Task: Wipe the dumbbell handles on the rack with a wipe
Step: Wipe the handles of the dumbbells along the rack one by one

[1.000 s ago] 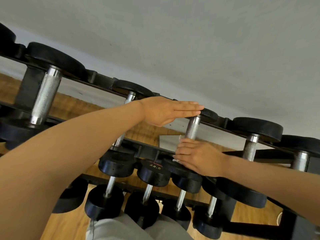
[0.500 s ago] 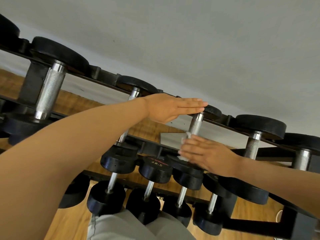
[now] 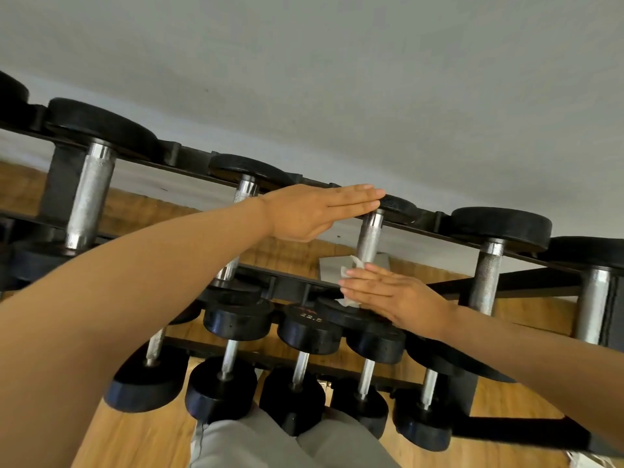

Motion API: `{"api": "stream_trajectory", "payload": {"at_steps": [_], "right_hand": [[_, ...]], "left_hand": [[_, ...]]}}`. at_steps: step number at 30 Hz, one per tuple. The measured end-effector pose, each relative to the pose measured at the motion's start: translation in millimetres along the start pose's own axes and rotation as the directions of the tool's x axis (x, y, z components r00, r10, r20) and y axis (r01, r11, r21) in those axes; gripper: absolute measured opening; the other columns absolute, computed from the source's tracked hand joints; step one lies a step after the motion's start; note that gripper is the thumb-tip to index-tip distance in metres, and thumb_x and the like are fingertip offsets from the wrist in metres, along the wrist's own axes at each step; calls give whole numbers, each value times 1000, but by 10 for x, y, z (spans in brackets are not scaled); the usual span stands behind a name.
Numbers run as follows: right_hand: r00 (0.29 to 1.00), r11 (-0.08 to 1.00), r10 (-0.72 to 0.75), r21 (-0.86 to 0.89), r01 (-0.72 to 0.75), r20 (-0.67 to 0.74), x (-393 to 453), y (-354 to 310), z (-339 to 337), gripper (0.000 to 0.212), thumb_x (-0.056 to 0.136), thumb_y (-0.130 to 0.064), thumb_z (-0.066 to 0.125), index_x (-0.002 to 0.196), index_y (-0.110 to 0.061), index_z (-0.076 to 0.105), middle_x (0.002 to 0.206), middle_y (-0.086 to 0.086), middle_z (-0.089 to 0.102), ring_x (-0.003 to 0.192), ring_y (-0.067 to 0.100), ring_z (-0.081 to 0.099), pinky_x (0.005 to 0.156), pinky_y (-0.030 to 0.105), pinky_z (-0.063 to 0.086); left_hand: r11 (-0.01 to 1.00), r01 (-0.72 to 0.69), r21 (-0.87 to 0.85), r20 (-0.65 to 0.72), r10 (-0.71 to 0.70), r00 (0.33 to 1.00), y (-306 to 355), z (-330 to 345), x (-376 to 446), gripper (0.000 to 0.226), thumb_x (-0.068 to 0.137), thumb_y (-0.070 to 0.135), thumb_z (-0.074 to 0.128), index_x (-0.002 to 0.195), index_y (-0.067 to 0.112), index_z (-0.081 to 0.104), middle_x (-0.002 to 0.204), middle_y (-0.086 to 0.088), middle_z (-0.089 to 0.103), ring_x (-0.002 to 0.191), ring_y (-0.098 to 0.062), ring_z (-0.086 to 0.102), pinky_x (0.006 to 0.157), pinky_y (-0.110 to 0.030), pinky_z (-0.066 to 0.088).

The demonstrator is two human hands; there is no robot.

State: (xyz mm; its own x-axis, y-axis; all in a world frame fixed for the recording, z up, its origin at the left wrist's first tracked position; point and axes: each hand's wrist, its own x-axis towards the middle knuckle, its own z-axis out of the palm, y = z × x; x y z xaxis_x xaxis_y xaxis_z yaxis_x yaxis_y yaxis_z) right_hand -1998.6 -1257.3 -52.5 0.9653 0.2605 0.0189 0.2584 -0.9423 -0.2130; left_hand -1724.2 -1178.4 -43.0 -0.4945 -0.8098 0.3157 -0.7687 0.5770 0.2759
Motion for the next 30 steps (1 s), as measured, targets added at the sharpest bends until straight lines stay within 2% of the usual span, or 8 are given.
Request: {"api": "stream_trajectory", "payload": {"at_steps": [4, 11, 14, 17, 20, 24, 26, 30], "right_hand": [[993, 990, -105, -93, 109, 50, -5, 241, -65, 45, 101, -13, 42, 146, -12, 40, 154, 4, 37, 145, 19, 29, 121, 36, 18], [931, 964, 230, -66, -258, -282, 183, 184, 103, 43, 106, -21, 37, 143, 1, 40, 152, 17, 36, 145, 29, 27, 121, 42, 17], [990, 998, 16, -56, -24, -142, -13, 98, 185, 45, 102, -17, 41, 145, -5, 41, 154, 11, 35, 147, 26, 24, 122, 40, 13], [970, 965, -244, -103, 242, -10, -9, 381, 43, 48, 99, -8, 48, 146, -8, 41, 154, 7, 36, 145, 21, 29, 121, 39, 19], [981, 983, -129, -148, 107, -145, 165, 655, -77, 43, 102, -12, 47, 143, -4, 42, 150, 13, 41, 141, 25, 36, 120, 41, 24], [926, 992, 108, -23, -125, -361, 214, 487, 74, 40, 106, -15, 38, 140, 5, 40, 147, 21, 40, 142, 30, 31, 121, 41, 17], [933, 993, 115, 53, -103, -340, 118, 329, 203, 41, 103, -13, 41, 141, 3, 39, 149, 19, 39, 144, 30, 26, 122, 42, 13], [979, 983, -139, 103, 155, -149, -107, 237, 287, 48, 97, -5, 45, 144, -6, 38, 153, 8, 37, 147, 21, 23, 122, 39, 12]], "left_hand": [[1000, 30, 6, -3, -30, 1000, 62, -8, -7, 63, 94, 4, 29, 155, 11, 13, 163, -9, 12, 152, -21, 12, 96, -44, 54], [997, 80, 21, -4, -80, 997, 180, -4, -11, 68, 92, -5, 39, 154, 8, 14, 162, -8, 13, 149, -29, 21, 102, -41, 51], [994, 104, 31, 1, -104, 995, 217, -20, -15, 63, 93, 0, 32, 153, 7, 17, 161, -14, 17, 149, -29, 22, 105, -25, 43], [991, 129, 23, 7, -129, 992, 249, -33, -12, 66, 91, 0, 28, 154, 12, 14, 162, -8, 12, 149, -24, 18, 93, -20, 49], [990, 139, 8, -9, -139, 990, 269, 8, -16, 70, 89, 0, 25, 155, 16, 8, 163, 4, 4, 151, -16, 9, 78, -32, 60], [988, 152, -4, -22, -152, 988, 289, 21, -25, 68, 90, 1, 23, 154, 19, 8, 163, 19, -11, 151, -7, 2, 86, -41, 58], [987, 162, -7, -17, -162, 987, 297, 1, -21, 67, 90, 1, 23, 154, 18, 11, 163, 16, -6, 151, -7, 4, 82, -40, 59], [982, 191, -4, -9, -191, 982, 333, -15, -23, 62, 91, 1, 25, 153, 11, 20, 160, 3, 13, 150, -14, 10, 89, -38, 58]]}}
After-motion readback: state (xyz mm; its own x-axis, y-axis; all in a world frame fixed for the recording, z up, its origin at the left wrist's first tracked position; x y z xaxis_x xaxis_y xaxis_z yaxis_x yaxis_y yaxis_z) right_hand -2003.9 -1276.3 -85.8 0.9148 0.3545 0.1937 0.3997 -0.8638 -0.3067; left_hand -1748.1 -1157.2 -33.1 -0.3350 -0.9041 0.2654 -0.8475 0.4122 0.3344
